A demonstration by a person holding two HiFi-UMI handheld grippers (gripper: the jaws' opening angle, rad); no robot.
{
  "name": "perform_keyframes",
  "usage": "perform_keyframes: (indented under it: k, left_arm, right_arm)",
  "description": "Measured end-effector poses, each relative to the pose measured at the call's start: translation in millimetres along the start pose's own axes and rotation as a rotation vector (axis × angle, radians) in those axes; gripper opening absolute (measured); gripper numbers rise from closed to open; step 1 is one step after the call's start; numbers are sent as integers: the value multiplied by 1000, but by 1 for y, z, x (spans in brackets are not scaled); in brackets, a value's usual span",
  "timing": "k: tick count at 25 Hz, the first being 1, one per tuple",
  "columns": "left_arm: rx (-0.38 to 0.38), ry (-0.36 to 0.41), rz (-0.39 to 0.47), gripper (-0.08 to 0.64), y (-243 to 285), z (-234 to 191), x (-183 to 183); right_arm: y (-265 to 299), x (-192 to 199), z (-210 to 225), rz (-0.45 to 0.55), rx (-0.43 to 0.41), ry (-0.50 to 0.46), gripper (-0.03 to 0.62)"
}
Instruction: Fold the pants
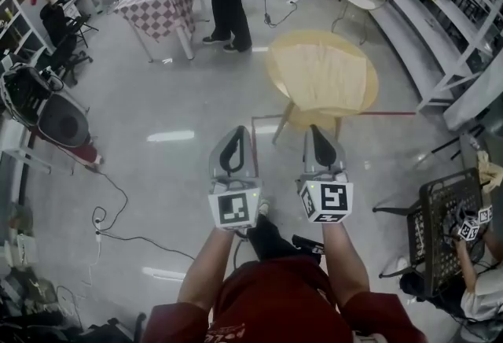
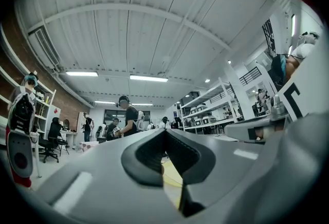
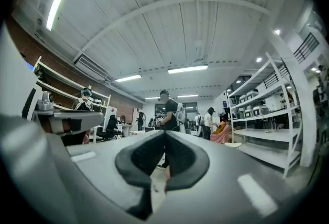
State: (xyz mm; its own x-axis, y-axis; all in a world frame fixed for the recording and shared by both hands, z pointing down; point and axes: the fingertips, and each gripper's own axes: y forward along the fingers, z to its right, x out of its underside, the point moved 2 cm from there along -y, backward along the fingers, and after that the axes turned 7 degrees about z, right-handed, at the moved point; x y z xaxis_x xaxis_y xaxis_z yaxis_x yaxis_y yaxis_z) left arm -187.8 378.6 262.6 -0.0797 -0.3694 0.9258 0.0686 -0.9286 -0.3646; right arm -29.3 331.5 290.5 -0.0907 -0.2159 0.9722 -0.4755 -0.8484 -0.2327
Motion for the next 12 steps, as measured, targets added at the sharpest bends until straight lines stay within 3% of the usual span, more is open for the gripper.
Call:
perform_keyframes:
  k: [12]
  left_arm:
    - [101,-25,-19,6,148,-63,65]
  right_arm:
    - [145,50,16,-32,73,-10,0]
